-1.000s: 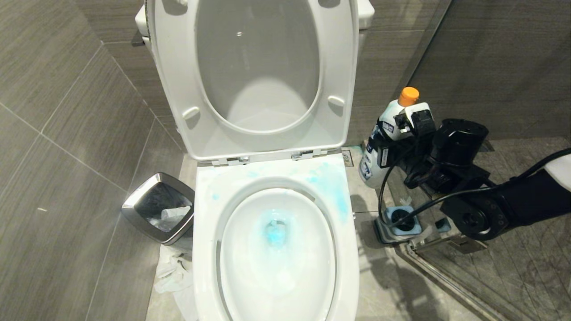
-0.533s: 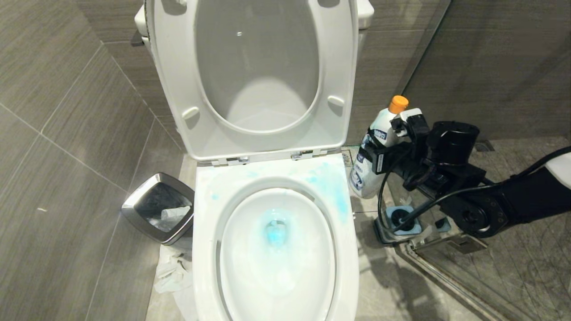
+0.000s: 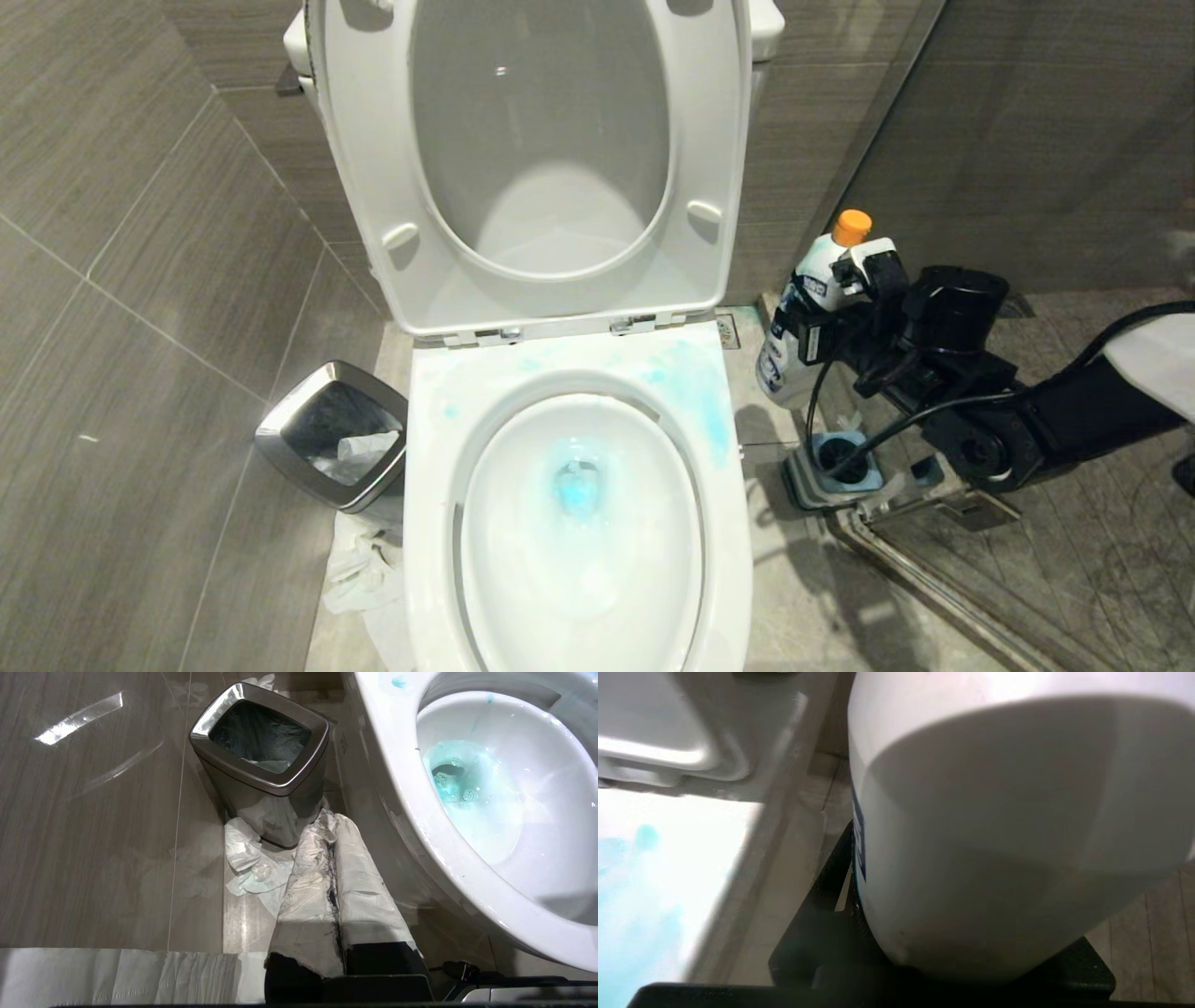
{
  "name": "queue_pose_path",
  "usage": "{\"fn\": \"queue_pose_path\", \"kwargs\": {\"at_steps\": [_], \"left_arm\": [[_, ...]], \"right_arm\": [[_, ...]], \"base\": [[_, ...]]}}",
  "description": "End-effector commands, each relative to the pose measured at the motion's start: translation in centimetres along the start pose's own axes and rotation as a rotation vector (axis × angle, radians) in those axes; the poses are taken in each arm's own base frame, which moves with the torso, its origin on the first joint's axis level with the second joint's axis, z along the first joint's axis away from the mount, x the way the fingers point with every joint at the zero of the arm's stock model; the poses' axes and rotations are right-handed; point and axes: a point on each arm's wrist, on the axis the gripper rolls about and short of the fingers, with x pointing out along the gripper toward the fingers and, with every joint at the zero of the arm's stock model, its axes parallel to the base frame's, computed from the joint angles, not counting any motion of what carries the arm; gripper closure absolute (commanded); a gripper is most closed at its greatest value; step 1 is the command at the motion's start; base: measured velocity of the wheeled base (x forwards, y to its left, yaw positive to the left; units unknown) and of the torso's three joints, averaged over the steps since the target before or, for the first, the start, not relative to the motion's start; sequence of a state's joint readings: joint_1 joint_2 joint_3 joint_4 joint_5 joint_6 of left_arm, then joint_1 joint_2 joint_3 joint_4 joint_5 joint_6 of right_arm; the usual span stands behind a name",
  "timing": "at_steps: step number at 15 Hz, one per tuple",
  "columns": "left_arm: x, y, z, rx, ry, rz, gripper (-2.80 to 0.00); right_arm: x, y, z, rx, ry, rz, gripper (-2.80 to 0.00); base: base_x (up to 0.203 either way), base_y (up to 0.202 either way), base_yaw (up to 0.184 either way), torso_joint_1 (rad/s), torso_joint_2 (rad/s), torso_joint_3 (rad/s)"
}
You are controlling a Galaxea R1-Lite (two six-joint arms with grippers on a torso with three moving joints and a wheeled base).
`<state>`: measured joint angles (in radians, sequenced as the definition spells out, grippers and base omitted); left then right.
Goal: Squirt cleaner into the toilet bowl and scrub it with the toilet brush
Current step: Place the cleaning agent on the floor
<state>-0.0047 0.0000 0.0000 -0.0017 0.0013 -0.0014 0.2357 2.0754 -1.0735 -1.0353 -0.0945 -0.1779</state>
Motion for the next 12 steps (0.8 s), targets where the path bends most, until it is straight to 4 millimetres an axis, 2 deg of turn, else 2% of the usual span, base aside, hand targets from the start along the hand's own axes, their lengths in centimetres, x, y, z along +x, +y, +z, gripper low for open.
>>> {"fn": "queue_pose_path", "kwargs": {"at_steps": [1, 8, 12], "left_arm": [[0.0, 0.0, 0.0, 0.000, -0.001, 0.000, 0.00], [0.0, 0.0, 0.0, 0.001, -0.001, -0.001, 0.00], [0.0, 0.0, 0.0, 0.004, 0.003, 0.000, 0.00]], "right_arm": [[1.3, 0.1, -2.2, -0.006, 0.030, -0.007, 0.00], [1.8, -0.6, -2.9, -0.009, 0.012, -0.031, 0.00], [3.0, -1.3, -3.6, -0.017, 0.008, -0.051, 0.00]], "base": [[0.000, 0.000, 0.000, 0.000, 0.00, 0.000], [0.000, 0.000, 0.000, 0.000, 0.00, 0.000], [0.000, 0.000, 0.000, 0.001, 0.00, -0.056]]}}
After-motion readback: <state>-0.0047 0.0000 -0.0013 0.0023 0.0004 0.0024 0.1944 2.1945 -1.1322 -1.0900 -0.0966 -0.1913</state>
